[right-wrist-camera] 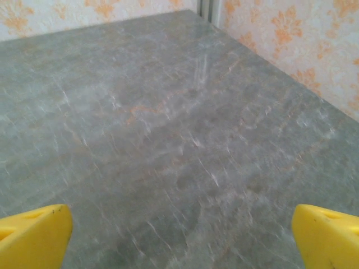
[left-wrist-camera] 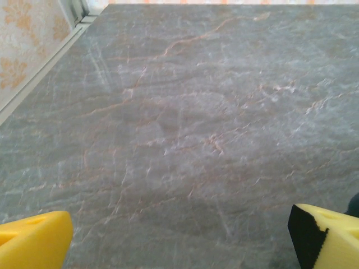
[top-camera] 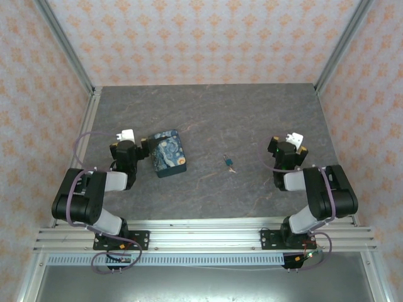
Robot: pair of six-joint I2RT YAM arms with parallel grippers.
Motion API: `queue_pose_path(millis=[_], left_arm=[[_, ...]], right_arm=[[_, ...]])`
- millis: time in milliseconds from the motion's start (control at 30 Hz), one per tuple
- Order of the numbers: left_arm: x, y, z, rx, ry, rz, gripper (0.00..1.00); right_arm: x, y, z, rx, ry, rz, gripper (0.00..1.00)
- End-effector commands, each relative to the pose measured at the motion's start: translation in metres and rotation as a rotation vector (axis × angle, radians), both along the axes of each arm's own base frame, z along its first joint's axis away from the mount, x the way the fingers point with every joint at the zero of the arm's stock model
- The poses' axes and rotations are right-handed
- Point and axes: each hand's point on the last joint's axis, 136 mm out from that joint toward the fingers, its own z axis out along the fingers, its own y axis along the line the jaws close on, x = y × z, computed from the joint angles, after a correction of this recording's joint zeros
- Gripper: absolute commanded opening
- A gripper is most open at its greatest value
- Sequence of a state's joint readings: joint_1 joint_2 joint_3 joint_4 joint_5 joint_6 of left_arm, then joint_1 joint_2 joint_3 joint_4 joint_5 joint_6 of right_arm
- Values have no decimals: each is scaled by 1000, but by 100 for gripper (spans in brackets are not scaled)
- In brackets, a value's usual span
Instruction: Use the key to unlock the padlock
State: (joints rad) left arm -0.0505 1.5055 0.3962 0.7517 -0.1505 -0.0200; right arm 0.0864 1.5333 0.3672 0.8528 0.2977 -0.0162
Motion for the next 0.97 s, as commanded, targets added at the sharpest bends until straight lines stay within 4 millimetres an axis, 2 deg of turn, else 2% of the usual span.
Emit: queue_pose_path(millis=[0,933], left_arm=[[8,-2,12,12,-29,-17,100],[9,-5,12,17,-21,-30,100]], right_arm=[[7,-1,8,23,-11,2,100],[8,0,7,20,-14,13,100]])
